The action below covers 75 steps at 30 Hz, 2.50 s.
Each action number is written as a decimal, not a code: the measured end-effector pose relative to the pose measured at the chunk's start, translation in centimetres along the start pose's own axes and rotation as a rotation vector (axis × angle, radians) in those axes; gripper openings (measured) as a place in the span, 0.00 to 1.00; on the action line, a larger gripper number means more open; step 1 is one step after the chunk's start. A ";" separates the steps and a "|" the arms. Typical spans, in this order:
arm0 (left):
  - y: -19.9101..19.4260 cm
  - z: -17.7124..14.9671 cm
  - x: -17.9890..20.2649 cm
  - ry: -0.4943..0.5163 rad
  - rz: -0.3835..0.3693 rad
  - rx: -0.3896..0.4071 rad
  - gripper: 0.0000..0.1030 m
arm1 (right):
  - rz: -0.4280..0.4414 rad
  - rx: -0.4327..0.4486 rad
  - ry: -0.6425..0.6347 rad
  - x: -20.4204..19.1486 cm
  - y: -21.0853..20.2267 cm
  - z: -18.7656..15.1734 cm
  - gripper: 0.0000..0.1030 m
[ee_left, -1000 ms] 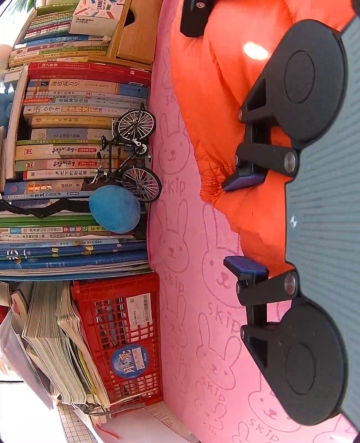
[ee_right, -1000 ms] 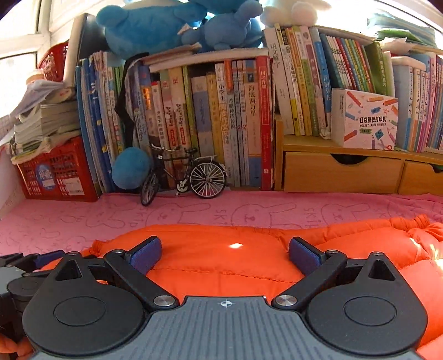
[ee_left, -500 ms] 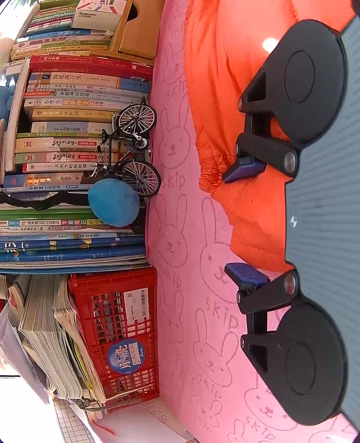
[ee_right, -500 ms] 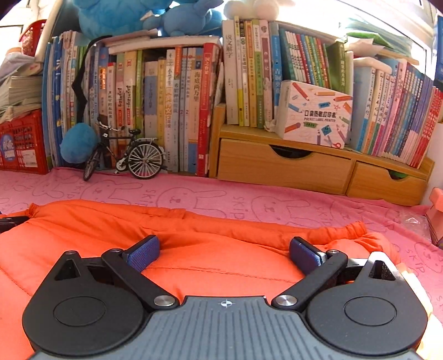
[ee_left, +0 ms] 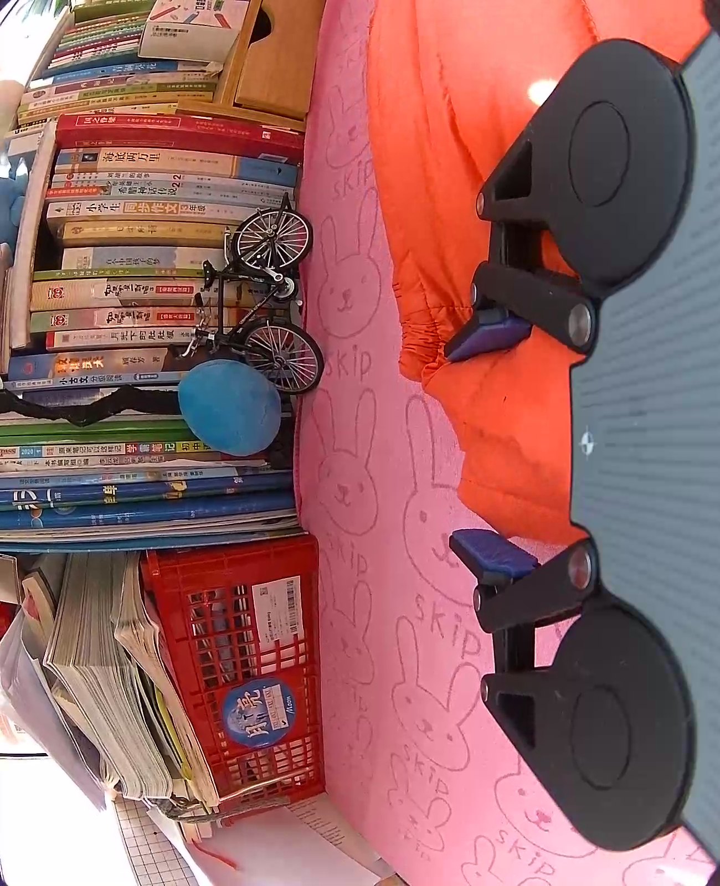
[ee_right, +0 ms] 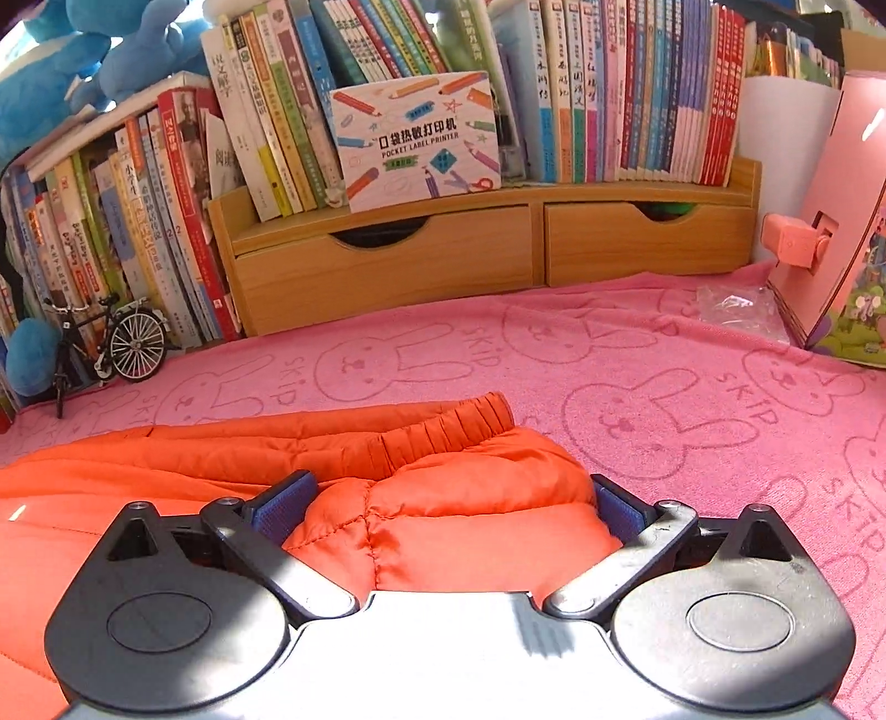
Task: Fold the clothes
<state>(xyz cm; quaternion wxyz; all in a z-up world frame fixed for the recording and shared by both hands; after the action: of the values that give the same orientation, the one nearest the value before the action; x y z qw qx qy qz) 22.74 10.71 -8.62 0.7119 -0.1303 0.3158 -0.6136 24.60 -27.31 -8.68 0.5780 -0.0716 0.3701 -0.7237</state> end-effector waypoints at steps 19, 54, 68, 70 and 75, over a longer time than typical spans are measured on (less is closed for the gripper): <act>-7.5 7.7 11.7 0.142 -0.121 0.195 0.65 | 0.012 -0.004 0.026 0.0 -0.1 -0.1 0.99; -0.7 3.1 6.6 0.244 0.038 0.084 0.80 | 0.047 -0.004 0.029 -0.3 -0.5 -0.1 1.00; 0.3 2.8 6.4 0.214 -0.012 0.044 0.80 | 0.332 0.091 -0.142 -12.0 -7.9 -1.7 0.98; 0.3 2.7 6.3 0.206 -0.017 0.044 0.80 | 0.341 0.028 -0.110 -13.6 -6.5 -2.9 0.98; 0.3 2.7 6.2 0.193 -0.025 0.051 0.80 | 0.170 0.129 -0.394 -13.3 -5.3 -6.6 0.96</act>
<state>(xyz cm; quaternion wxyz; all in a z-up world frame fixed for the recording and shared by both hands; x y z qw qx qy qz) 24.91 4.32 -8.49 0.6735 -0.0565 0.3656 -0.6400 21.20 -12.15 -5.83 0.7014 -0.1429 0.2076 -0.6667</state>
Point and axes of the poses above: each gripper's, at about its wrist camera, not at the fingertips, and y roughly the way its jaws point, x to its right, z to its top, the point moved 7 cm from there along y, roughly the way its jaws point, and after that the axes turned 15 degrees about y, right-handed, at the moved point
